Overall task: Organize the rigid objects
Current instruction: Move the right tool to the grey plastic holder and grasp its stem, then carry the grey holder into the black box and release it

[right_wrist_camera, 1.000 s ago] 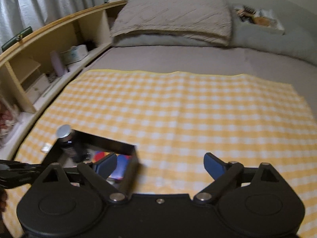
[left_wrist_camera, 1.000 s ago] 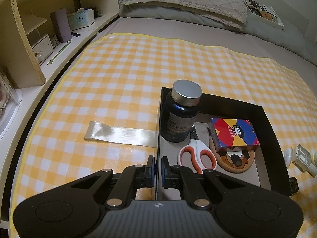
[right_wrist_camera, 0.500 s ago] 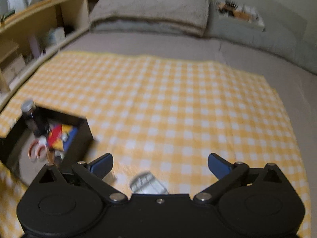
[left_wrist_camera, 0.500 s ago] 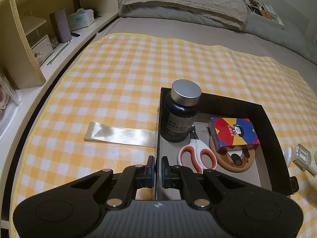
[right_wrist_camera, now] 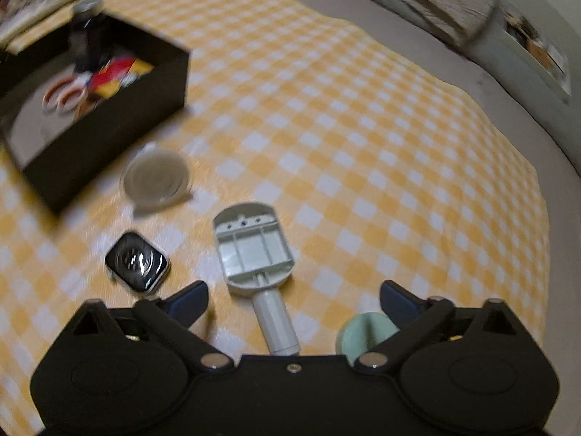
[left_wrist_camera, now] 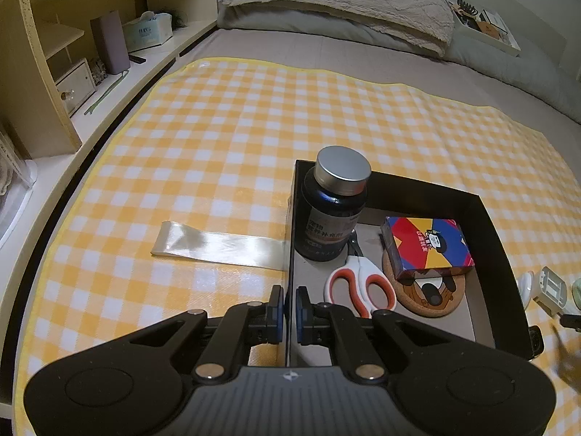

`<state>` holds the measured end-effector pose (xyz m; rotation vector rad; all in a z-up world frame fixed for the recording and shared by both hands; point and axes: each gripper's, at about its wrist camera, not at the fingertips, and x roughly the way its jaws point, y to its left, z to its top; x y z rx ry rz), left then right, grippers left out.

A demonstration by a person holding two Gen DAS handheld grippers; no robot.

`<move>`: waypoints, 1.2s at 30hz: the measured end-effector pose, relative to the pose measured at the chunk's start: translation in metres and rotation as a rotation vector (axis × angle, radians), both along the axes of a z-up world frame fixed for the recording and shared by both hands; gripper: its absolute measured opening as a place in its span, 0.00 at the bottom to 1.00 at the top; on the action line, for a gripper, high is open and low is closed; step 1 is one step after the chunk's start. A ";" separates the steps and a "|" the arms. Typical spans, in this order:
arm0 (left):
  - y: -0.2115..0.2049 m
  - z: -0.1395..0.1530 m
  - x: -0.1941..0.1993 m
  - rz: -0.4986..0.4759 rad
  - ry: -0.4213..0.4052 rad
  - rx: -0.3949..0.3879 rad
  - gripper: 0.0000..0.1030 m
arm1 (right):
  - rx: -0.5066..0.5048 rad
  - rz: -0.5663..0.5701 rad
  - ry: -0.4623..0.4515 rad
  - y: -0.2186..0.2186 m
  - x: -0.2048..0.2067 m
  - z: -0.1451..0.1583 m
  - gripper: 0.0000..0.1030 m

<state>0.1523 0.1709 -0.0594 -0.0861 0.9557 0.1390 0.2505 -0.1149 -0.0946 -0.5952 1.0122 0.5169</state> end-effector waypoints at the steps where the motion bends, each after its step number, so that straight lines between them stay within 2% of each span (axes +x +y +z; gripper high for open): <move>1: 0.001 0.000 0.000 0.001 0.000 -0.003 0.07 | -0.010 0.005 0.016 0.002 0.000 -0.003 0.62; 2: 0.001 0.000 0.000 0.000 0.000 -0.005 0.07 | -0.019 0.006 0.037 0.004 0.001 -0.005 0.53; 3: 0.002 0.000 0.000 -0.001 0.000 -0.007 0.07 | -0.030 0.006 0.063 0.006 0.003 -0.009 0.38; 4: 0.002 0.000 0.001 -0.001 0.000 -0.010 0.06 | -0.038 0.005 0.079 0.007 0.005 -0.011 0.32; 5: 0.002 0.000 0.001 -0.001 0.000 -0.012 0.06 | -0.041 0.005 0.088 0.008 0.005 -0.013 0.32; 7: 0.004 0.000 0.001 -0.003 0.000 -0.020 0.06 | -0.036 0.010 0.100 0.010 0.006 -0.012 0.22; 9: 0.005 0.000 0.002 -0.001 0.000 -0.029 0.05 | 0.003 0.014 0.126 0.010 0.008 -0.010 0.20; 11: 0.006 0.000 0.002 -0.002 -0.002 -0.031 0.05 | 0.044 0.011 0.161 0.010 0.007 -0.008 0.19; 17: 0.003 0.000 0.002 -0.008 -0.003 -0.022 0.04 | 0.064 0.003 0.175 0.013 0.008 -0.010 0.19; 21: 0.003 0.000 0.002 -0.009 -0.003 -0.021 0.04 | 0.078 -0.028 0.174 0.010 0.011 -0.015 0.29; 23: 0.003 -0.001 0.002 -0.010 -0.003 -0.018 0.04 | 0.080 -0.034 0.161 0.011 0.010 -0.014 0.29; 26: 0.003 -0.001 0.003 -0.012 -0.002 -0.016 0.04 | 0.092 -0.033 0.157 0.012 0.010 -0.014 0.26; 28: 0.002 -0.001 0.003 -0.012 -0.002 -0.015 0.04 | 0.105 -0.029 0.160 0.013 0.011 -0.015 0.19; 36: 0.002 0.000 0.003 -0.014 -0.001 -0.014 0.04 | 0.126 -0.020 0.118 0.018 0.017 -0.009 0.19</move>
